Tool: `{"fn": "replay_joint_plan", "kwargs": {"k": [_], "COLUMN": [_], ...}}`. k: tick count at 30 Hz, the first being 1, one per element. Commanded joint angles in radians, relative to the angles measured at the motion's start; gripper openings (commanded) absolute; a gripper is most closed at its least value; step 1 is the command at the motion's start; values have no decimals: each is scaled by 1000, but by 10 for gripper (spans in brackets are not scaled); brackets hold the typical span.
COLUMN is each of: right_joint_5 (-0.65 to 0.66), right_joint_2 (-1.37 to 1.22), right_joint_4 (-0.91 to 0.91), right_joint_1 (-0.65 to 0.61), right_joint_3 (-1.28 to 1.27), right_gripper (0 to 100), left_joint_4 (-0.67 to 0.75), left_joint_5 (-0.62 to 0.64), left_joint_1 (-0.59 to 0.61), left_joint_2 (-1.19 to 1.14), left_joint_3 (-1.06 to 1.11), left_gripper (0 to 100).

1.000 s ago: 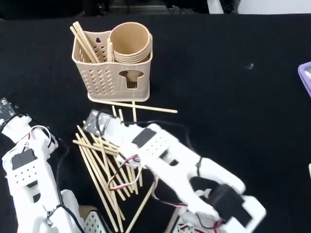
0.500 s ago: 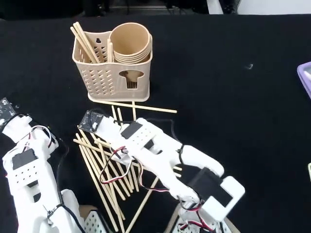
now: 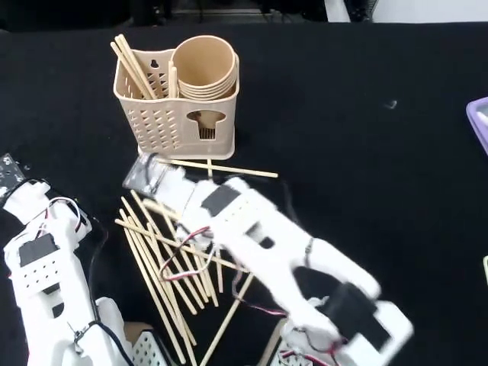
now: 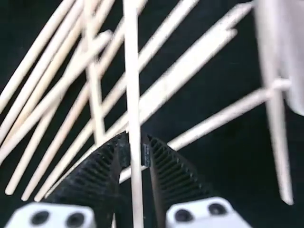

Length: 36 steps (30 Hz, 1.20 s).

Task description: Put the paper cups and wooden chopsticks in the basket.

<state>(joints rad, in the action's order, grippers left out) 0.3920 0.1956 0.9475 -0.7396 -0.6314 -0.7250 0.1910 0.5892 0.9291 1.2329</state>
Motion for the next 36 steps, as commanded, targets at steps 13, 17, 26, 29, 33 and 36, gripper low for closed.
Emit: {"fn": "replay_joint_plan", "kwargs": {"k": [13, 17, 26, 29, 33, 36], "right_joint_5": [-210, -324, -376, -374, -374, -374], "right_joint_2": [506, 440, 74, -68, -248, -351], "right_joint_4": [-103, -330, -755, -839, -878, -876], "right_joint_1": [94, 92, 94, 110, 126, 150], "right_joint_3": [380, 503, 673, 737, 834, 901], "right_gripper": [11, 11, 11, 11, 11, 11], "left_joint_4": [18, 18, 18, 18, 18, 18], "left_joint_5": [8, 8, 8, 8, 8, 8], "left_joint_1": [8, 4, 4, 5, 7, 7], "left_joint_2": [25, 25, 23, 23, 23, 23], "left_joint_3": [-8, -5, -5, -5, -5, -4], "left_gripper": [134, 134, 134, 134, 134, 134]}}
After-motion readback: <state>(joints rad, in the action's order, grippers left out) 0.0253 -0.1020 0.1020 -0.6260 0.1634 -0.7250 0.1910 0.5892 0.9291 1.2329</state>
